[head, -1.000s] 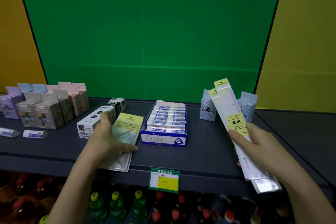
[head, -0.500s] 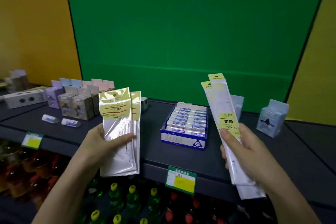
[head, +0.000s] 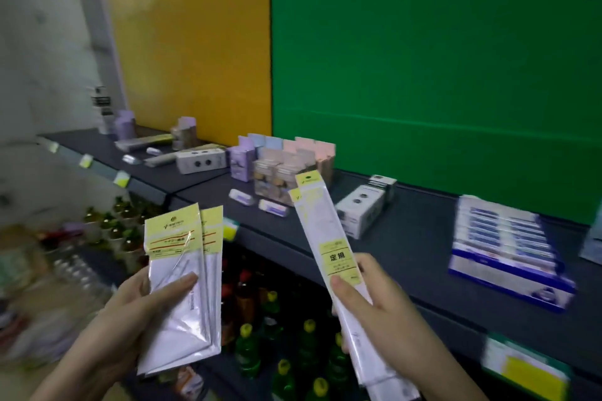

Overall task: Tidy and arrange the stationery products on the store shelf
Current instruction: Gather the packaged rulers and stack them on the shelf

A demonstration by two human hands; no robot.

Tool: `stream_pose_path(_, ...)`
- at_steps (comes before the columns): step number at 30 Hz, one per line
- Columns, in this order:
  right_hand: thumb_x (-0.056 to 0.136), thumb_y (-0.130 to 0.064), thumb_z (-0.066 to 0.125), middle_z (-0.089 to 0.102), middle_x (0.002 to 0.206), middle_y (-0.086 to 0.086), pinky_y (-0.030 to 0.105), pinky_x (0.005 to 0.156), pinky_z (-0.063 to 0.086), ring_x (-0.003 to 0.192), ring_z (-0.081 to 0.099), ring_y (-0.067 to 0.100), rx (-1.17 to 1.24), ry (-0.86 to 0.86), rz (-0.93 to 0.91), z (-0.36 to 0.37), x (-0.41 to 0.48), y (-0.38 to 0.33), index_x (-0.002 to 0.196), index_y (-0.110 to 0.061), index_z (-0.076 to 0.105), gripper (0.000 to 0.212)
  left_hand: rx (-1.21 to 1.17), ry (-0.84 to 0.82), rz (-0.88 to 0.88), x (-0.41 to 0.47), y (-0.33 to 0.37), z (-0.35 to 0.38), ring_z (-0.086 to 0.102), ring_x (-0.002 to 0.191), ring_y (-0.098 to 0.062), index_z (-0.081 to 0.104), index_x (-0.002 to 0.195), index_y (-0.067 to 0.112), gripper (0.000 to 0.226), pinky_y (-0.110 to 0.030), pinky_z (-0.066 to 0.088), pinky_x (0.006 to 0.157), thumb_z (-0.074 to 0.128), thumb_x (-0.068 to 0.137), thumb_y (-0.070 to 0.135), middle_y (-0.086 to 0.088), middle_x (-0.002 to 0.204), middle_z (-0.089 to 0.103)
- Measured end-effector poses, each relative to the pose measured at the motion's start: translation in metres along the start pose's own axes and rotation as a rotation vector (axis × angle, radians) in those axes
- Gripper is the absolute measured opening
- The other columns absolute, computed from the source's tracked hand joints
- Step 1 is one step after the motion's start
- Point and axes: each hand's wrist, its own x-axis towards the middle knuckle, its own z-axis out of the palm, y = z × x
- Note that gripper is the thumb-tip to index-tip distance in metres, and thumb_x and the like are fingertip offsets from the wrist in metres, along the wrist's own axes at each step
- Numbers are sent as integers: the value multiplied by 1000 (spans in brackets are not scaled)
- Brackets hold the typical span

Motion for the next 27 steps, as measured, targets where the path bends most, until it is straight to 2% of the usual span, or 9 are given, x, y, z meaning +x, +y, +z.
stream_pose_path(3,89,-36,53,67,83,-14,17,66,49,66,62,-6,26,-38,-22,51,29,-16,100,-37,54,12,19,45,25,6,4,-55,69,86,-39,65,105,14,83,-45,57,75,89,31,42,-19,102,72)
stream_pose_path(7,82,-37,61,66,84,-29,22,63,51,75,65,-3,66,-89,-41,117,68,-32,97,-37,55,16,77,123,61,16,11,-121,70,91,-31,61,110,18,85,-47,50,84,88,34,46,-10,105,73)
stream_pose_path(10,84,-34,61,69,81,-11,22,56,51,62,65,5,91,-109,-38,160,95,-44,99,-34,57,16,220,232,84,30,10,-162,70,88,-15,51,117,25,87,-36,51,81,84,41,52,-1,105,70)
stream_pose_path(13,86,-32,59,66,71,-4,21,55,48,54,61,6,119,-115,-28,195,123,-57,98,-29,57,13,248,317,74,46,13,-192,61,86,-8,32,130,23,76,-26,46,73,76,67,27,10,99,59)
stream_pose_path(16,86,-38,58,68,82,-14,16,63,46,67,64,1,86,-102,-49,227,153,-65,98,-35,57,13,248,331,111,66,16,-221,58,103,-15,19,128,42,90,-42,40,101,76,62,19,9,112,57)
stream_pose_path(19,87,-36,56,70,91,-13,9,60,45,70,68,-1,86,-124,-55,259,183,-73,101,-33,57,14,360,306,200,87,16,-246,51,110,0,36,118,37,67,-37,35,103,74,65,21,27,115,48)
stream_pose_path(22,88,-38,54,69,94,-13,17,72,47,82,66,-1,88,-132,-54,290,219,-78,103,-34,57,16,461,294,251,117,19,-266,56,99,13,64,91,30,17,-21,41,92,68,76,21,27,99,66)
stream_pose_path(24,88,-37,55,68,99,-17,16,76,45,91,63,-5,100,-112,-74,312,245,-82,104,-34,57,17,477,305,280,144,22,-279,57,93,16,70,81,27,8,-13,41,82,68,77,21,28,92,69)
stream_pose_path(27,87,-34,56,68,104,-19,17,82,47,97,60,-8,149,-71,-131,345,290,-89,104,-33,59,17,467,326,331,191,29,-293,61,89,12,73,81,24,7,-14,43,80,68,78,19,24,89,71)
